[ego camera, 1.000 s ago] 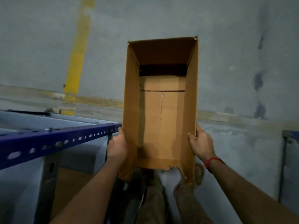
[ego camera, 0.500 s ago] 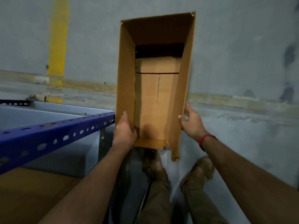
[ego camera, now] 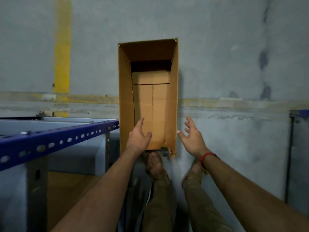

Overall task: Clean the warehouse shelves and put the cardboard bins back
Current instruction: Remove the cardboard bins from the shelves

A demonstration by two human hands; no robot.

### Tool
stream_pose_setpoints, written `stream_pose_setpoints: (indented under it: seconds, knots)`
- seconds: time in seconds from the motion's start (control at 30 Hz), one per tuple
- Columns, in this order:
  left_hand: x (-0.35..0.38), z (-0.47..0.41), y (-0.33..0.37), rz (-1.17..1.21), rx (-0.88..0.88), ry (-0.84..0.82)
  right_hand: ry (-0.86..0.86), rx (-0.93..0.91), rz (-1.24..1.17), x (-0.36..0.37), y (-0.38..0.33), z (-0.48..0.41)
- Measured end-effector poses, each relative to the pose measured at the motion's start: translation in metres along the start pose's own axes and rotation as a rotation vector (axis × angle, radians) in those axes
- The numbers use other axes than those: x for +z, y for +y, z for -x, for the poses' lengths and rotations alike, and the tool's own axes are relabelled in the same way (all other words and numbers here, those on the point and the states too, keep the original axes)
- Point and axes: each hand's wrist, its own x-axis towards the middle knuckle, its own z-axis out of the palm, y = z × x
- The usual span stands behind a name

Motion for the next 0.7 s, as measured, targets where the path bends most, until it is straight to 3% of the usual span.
stream_pose_setpoints:
  seconds: [0.7]
  knots:
    - [0.011, 0.277, 0.144, 0.008, 0.443, -0.207, 0.424, -0.102, -0.407, -0.16, -0.076, 0.274]
